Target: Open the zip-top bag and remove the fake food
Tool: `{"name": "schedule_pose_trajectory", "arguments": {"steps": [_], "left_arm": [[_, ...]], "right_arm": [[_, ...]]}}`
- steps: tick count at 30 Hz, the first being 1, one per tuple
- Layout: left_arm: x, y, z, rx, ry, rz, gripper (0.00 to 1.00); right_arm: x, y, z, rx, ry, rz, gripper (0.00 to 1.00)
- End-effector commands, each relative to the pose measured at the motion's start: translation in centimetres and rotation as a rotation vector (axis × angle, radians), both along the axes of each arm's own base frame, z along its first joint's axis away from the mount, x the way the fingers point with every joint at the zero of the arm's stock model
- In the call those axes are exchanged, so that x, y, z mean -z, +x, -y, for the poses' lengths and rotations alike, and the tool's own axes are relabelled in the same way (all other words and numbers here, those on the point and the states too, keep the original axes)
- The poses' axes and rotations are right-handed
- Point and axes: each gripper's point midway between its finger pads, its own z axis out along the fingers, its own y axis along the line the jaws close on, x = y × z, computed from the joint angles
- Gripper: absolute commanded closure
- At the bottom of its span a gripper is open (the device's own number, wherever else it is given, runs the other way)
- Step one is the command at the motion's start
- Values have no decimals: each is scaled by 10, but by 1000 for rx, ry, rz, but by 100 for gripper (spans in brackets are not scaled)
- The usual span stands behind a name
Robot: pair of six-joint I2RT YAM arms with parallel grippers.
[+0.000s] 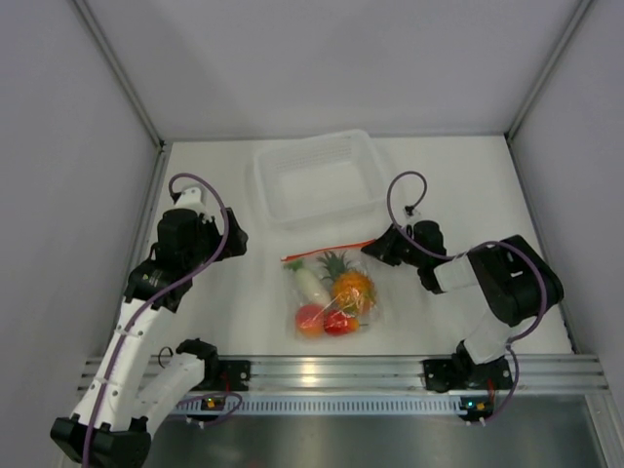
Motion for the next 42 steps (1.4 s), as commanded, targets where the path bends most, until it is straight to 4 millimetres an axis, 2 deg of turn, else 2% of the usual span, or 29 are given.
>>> {"name": "schedule_pose_trajectory", "arguments": {"steps": [1,2,6,7,9,10,12,13,14,15,16,18,20,21,23,24,25,26,27,28,29,30,34,38,40,41,42], "left_arm": [[-9,9,6,22,-13,48,2],[-9,8,6,22,-13,50,2],[-8,8,7,25,-12,47,2],[-8,9,7,28,-14,45,2],[-8,9,9,34,-15,45,2],[-9,8,11,45,-22,45,2],[-12,8,13,56,-29,54,2],[-13,8,13,56,-33,58,2],[-14,6,19,85,-52,55,2],[-17,6,21,94,-62,65,2],[-18,5,26,109,-84,61,2],[-17,3,33,131,-125,57,2],[-18,2,44,152,-196,54,2],[-10,-4,54,195,-238,30,2],[-12,-2,67,223,-321,42,2],[-15,-6,77,277,-368,42,2],[-5,-9,84,294,-410,14,2],[-11,-6,93,338,-444,42,2],[-12,-11,102,389,-491,26,2],[-4,-14,109,422,-514,4,2],[-10,-8,116,456,-540,42,2],[-9,-7,121,473,-562,41,2],[-30,-6,149,586,-650,114,2],[-51,-4,175,672,-627,245,2],[-60,-8,186,710,-600,325,2],[-63,-6,187,705,-593,353,2],[-68,-6,189,724,-592,412,2]], "right_arm": [[-23,12,-15,-51,43,136,94],[-27,12,-16,-60,49,150,97],[-50,11,-20,-93,59,213,99],[-67,11,-20,-107,50,272,100],[-73,10,-18,-113,-2,275,100],[-88,10,-17,-126,-35,336,100],[-97,6,-19,-147,-78,350,100],[-112,3,-19,-162,-96,403,100],[-125,3,-21,-171,-105,435,100],[-123,-1,-18,-177,-134,411,100],[-146,-3,-20,-190,-145,483,100],[-154,-11,-17,-205,-181,480,100],[-182,-16,-15,-208,-195,553,100],[-184,-21,-13,-214,-207,541,100],[-210,-28,-11,-224,-206,607,100],[-216,-31,-9,-226,-210,616,100],[-222,-36,-6,-228,-219,627,100],[-235,-38,-5,-228,-216,650,100],[-245,-43,-3,-226,-209,674,100],[-249,-47,-2,-231,-208,673,100],[-259,-50,-2,-233,-199,695,100],[-267,-56,-2,-247,-184,716,100],[-300,-73,4,-236,-154,780,100],[-339,-86,9,-229,-125,843,100],[-350,-91,9,-246,-118,863,100],[-367,-96,10,-246,-106,892,100],[-369,-99,7,-272,-103,891,100]]}}
